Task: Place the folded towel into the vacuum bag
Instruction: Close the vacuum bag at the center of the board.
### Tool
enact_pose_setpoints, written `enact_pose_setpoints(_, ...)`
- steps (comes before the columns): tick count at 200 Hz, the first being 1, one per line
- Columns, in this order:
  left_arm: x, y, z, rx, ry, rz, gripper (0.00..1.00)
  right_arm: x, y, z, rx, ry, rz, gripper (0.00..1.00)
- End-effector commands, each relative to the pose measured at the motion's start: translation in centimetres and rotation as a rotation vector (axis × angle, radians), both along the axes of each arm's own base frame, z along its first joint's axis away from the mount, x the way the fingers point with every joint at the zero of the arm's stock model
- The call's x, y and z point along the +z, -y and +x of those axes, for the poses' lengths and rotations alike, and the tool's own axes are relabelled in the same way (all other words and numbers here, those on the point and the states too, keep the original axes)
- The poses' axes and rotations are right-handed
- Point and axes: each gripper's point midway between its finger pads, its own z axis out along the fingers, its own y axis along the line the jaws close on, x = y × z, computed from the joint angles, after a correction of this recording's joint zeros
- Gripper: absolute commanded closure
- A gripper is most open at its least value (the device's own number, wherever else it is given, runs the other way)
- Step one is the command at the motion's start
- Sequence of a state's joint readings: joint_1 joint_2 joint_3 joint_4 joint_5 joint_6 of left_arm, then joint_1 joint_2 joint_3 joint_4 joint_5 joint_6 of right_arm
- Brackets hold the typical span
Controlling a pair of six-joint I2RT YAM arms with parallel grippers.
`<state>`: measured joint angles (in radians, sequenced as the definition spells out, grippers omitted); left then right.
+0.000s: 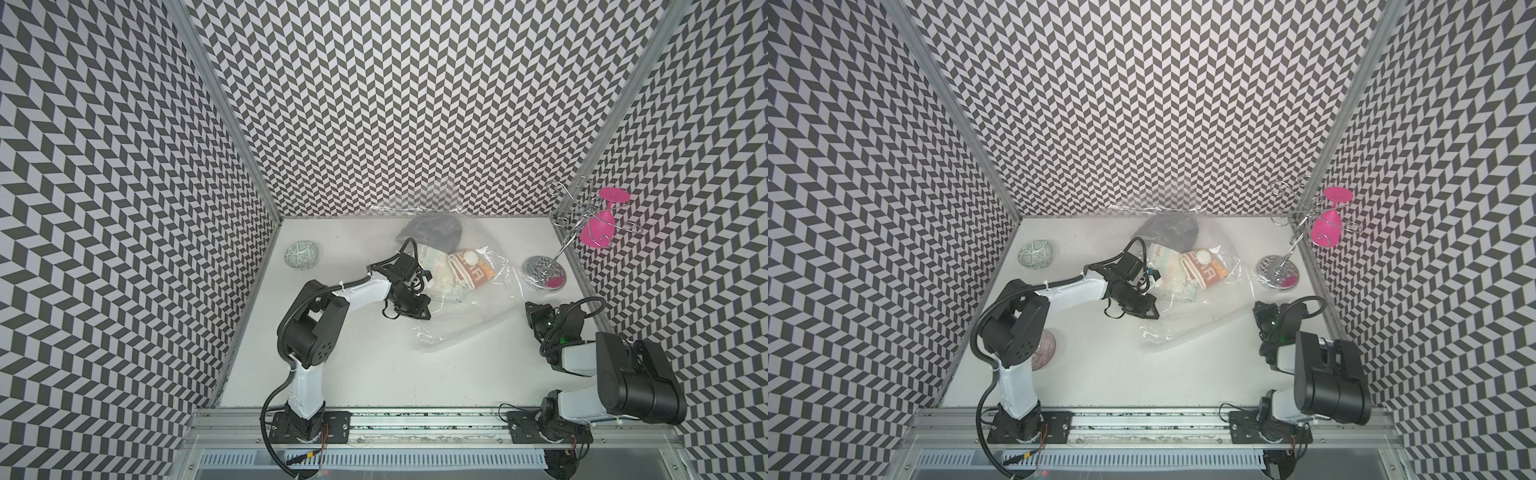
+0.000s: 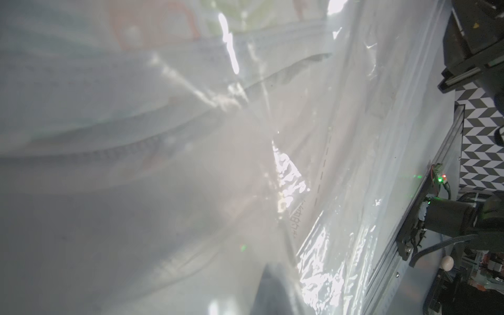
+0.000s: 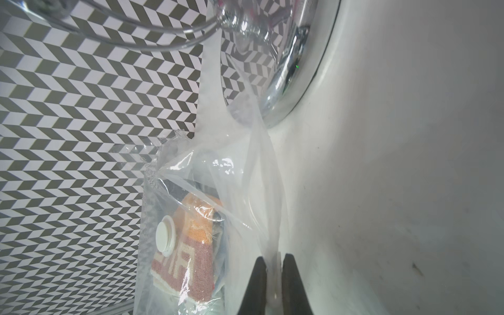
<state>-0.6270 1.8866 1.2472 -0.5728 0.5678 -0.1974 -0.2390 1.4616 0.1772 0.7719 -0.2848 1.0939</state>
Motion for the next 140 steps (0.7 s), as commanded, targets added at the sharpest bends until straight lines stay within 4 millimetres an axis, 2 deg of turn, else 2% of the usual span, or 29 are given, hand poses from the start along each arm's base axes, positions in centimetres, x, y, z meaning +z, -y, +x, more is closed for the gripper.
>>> enact_pose_setpoints(1, -2.1, -4.0, -2.8, 0.002, -0.055, 0.163, 1.00, 1.8, 1.7, 1.4, -0.090, 0.084, 0.002, 1.00)
enact_pose_setpoints(44, -4.0, -5.9, -3.8, 0.032, -0.053, 0.227, 1.00, 2.0, 2.2, 2.1, -0.108, 0.097, 0.014, 1.00)
enact_pose_setpoints(84, -4.2, -6.8, -3.5, 0.047, -0.029, 0.249, 1.00, 1.9, 2.8, 1.8, -0.119, 0.088, -0.006, 1.00)
enact_pose_setpoints(87, -4.3, -6.9, -3.4, 0.048, -0.027, 0.250, 1.00, 3.0, 3.1, 2.7, -0.119, 0.118, -0.015, 1.00)
enact_pose_setpoints(93, -4.3, -7.0, -3.4, 0.052, -0.027, 0.254, 1.00, 3.1, 3.4, 2.8, -0.124, 0.122, -0.018, 1.00)
enact_pose_setpoints(140, -4.4, -8.1, -3.0, 0.083, -0.027, 0.256, 1.00, 2.9, 5.2, 2.4, -0.168, 0.111, -0.040, 1.00)
